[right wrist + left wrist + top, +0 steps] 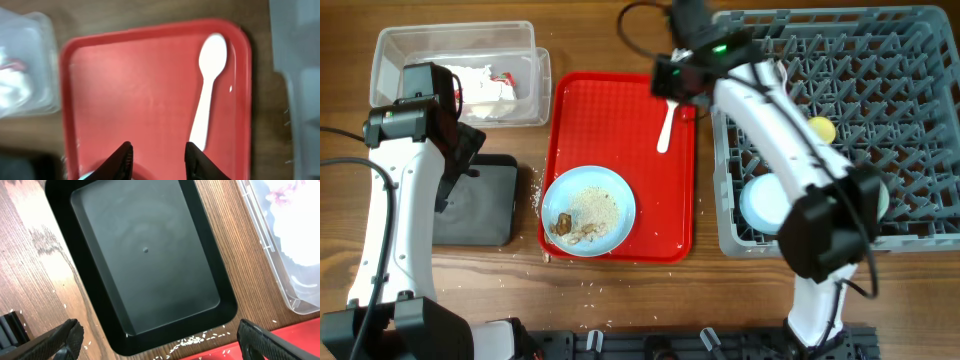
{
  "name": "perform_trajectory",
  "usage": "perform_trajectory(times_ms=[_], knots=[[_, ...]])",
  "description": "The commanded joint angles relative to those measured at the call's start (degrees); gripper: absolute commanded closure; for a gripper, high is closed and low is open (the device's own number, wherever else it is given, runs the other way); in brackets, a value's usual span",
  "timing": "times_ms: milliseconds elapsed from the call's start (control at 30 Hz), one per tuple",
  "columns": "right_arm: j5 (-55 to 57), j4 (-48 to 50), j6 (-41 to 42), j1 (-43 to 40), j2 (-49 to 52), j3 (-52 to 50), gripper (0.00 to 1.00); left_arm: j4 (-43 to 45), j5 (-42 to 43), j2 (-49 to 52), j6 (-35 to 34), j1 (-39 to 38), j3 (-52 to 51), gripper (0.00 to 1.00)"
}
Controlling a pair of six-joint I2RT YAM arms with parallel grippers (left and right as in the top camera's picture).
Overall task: Sort waste into correct bins and load items into the dishwasher rack
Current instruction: 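Grasp the white spoon with the right gripper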
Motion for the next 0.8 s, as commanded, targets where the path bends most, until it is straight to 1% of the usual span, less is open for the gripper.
perform_trajectory(times_ms=[0, 100, 200, 300, 433, 467, 500, 567, 600, 667, 767], knots=[[9.4, 0.2, 8.1, 1.0, 6.6, -1.0, 0.61, 0.0, -0.5, -0.9, 0.1, 0.2, -0.1, 0.0], [9.2, 0.0, 10.5, 0.6, 11.6, -1.0, 0.61, 0.0, -0.5, -0.9, 0.1, 0.2, -0.1, 0.0], [8.2, 0.2, 10.5, 0.1, 14.6, -1.0, 0.61, 0.0, -0.5, -0.9, 0.1, 0.2, -0.1, 0.0], [7.1, 1.5, 8.9, -0.5, 16.1, -1.0, 0.61, 0.0, -0.5, -0.9, 0.1, 0.2, -0.1, 0.0], [6.7, 2.5, 8.8, -0.4, 16.7, -1.1, 0.62, 0.0, -0.5, -0.9, 0.1, 0.2, -0.1, 0.0], [6.7, 2.5, 8.8, -0.4, 16.7, -1.1, 0.67, 0.0, -0.5, -0.9, 0.1, 0.2, -0.1, 0.0], [6.7, 2.5, 8.7, -0.4, 16.6, -1.0, 0.78, 0.0, -0.5, -0.9, 0.1, 0.2, -0.1, 0.0], [6.5, 2.5, 7.5, -0.7, 15.9, -0.9, 0.92, 0.0, -0.5, -0.9, 0.1, 0.2, -0.1, 0.0], [6.3, 2.4, 7.0, -0.9, 15.4, -0.7, 0.96, 0.0, -0.5, -0.9, 0.1, 0.2, -0.1, 0.0], [5.7, 1.6, 5.9, -2.0, 13.4, 0.2, 0.96, 0.0, -0.5, -0.9, 0.1, 0.2, -0.1, 0.0], [2.9, 1.0, 1.5, -4.9, 7.7, 1.1, 0.96, 0.0, -0.5, -0.9, 0.1, 0.2, -0.1, 0.0]])
